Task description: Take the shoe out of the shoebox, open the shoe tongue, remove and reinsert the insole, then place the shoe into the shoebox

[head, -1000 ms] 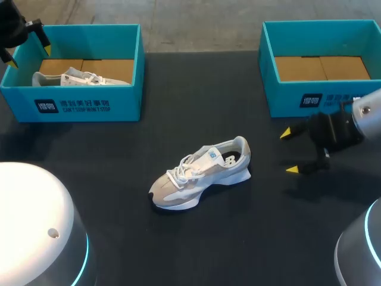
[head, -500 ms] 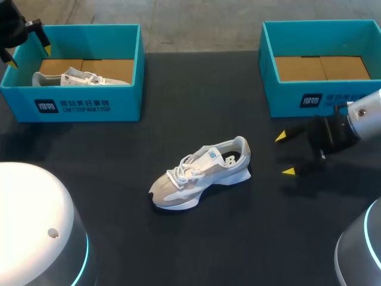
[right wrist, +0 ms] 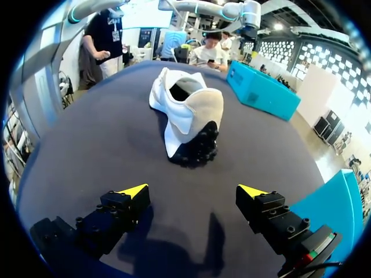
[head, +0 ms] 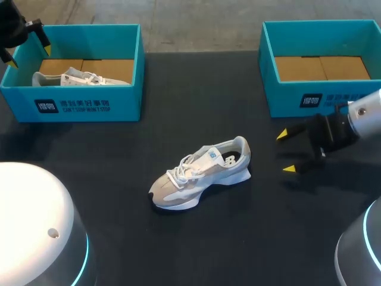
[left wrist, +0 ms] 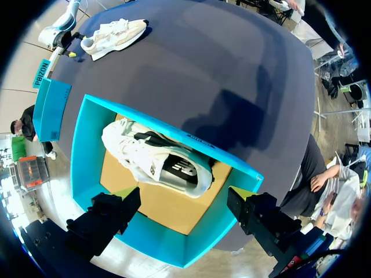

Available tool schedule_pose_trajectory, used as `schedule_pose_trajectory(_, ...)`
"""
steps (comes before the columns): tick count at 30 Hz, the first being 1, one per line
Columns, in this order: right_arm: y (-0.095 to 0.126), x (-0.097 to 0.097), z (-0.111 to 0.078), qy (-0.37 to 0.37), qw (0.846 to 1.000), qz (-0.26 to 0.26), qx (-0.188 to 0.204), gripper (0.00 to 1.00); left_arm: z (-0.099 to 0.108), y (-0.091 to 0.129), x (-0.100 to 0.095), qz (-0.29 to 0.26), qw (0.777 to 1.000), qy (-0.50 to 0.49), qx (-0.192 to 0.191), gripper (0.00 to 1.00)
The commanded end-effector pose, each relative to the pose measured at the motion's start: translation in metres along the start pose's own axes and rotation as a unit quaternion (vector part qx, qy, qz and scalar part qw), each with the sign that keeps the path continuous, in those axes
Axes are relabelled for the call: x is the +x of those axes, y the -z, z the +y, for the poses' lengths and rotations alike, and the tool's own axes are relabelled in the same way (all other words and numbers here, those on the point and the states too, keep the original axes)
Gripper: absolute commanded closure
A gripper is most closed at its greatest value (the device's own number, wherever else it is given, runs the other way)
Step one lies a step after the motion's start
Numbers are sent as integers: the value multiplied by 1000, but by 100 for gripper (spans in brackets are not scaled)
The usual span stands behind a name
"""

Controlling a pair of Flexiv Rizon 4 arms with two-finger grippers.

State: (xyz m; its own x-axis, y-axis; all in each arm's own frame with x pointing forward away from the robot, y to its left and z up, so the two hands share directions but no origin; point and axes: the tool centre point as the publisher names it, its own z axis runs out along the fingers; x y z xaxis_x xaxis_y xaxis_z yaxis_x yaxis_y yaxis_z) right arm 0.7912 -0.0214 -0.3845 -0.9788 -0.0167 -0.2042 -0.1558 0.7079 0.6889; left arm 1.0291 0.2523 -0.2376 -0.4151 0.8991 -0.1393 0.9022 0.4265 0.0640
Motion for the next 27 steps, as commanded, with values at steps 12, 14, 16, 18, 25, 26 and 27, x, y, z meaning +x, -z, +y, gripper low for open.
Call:
schedule_pose_trajectory(12, 0, 6, -5, -27, 999, -20, 4, 0, 1, 0, 0, 1, 1000, -1, 1, 0)
schedule_pose_trajectory(14, 1, 8, -6, -31, 999, -20, 6, 0, 1, 0, 0, 1, 1000, -1, 1, 0)
schedule_pose_trajectory(16, 1, 9, -8, -32, 999, -19, 7, 0, 1, 0, 0, 1, 1000, -1, 1, 0)
schedule_pose_trajectory(18, 0, 9, -8, -32, 999, -18, 9, 0, 1, 0, 0, 1, 1000, -1, 1, 0)
schedule_pose_trajectory(25, 0, 10, -6, -41, 999, -18, 10, 0, 1, 0, 0, 1, 1000, -1, 1, 0)
schedule_pose_trajectory(26, 0, 10, -6, -41, 999, -18, 10, 0, 1, 0, 0, 1, 1000, -1, 1, 0)
schedule_pose_trajectory(27, 0, 10, -6, -41, 999, -18, 10, 0, 1, 0, 0, 1, 1000, -1, 1, 0)
